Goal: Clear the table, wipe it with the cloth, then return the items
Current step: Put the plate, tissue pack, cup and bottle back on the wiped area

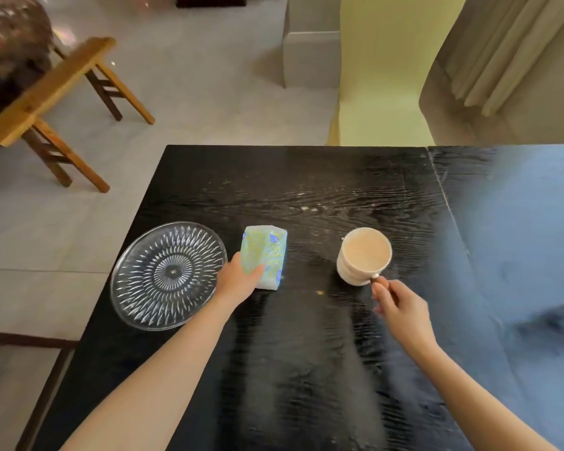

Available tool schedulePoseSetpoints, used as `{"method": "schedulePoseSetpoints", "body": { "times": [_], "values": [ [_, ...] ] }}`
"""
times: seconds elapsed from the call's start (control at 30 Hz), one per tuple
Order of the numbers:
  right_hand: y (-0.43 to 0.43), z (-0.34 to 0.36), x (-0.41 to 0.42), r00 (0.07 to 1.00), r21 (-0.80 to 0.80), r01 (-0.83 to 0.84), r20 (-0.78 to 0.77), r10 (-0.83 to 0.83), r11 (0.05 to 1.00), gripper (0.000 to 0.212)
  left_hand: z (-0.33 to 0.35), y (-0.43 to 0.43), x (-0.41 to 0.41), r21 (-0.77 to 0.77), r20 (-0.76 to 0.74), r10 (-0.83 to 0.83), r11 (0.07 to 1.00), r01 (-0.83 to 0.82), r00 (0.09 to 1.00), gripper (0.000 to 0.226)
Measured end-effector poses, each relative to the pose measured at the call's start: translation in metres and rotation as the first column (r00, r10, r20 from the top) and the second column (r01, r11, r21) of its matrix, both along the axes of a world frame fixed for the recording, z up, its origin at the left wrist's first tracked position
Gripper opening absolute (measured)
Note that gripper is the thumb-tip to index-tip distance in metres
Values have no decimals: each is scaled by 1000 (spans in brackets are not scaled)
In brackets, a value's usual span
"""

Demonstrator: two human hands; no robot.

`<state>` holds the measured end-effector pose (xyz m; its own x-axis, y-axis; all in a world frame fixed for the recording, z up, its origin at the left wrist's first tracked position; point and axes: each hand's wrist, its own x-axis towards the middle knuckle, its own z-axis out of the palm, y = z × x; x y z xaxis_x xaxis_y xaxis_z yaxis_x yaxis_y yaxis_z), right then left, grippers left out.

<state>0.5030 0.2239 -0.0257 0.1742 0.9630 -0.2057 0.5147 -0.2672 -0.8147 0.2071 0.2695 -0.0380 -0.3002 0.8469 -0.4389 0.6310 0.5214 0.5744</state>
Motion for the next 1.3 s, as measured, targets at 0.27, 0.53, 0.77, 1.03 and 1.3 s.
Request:
{"method": "schedulePoseSetpoints", "body": {
  "times": [0.27,0.53,0.77,1.03,1.3],
  "values": [
    [-11,1,-54,868,-48,-495,5,496,868,21,25,-28,-20,152,62,-57,987,47,996,45],
    [-14,-2,-105,731,-97,-679,-5,682,727,19,33,-85,-49,59,502,-244,967,248,830,88],
    [-14,-5,-129,807,-91,-591,-76,586,802,14,41,-87,-61,129,399,-284,959,254,872,85],
    [-15,12,-124,819,-175,-571,-59,570,802,17,71,-81,-55,89,222,-399,917,389,890,97],
    [9,76,-42,758,-449,-525,139,637,723,44,138,-43,11,107,-21,-637,765,635,771,58]
  ]
}}
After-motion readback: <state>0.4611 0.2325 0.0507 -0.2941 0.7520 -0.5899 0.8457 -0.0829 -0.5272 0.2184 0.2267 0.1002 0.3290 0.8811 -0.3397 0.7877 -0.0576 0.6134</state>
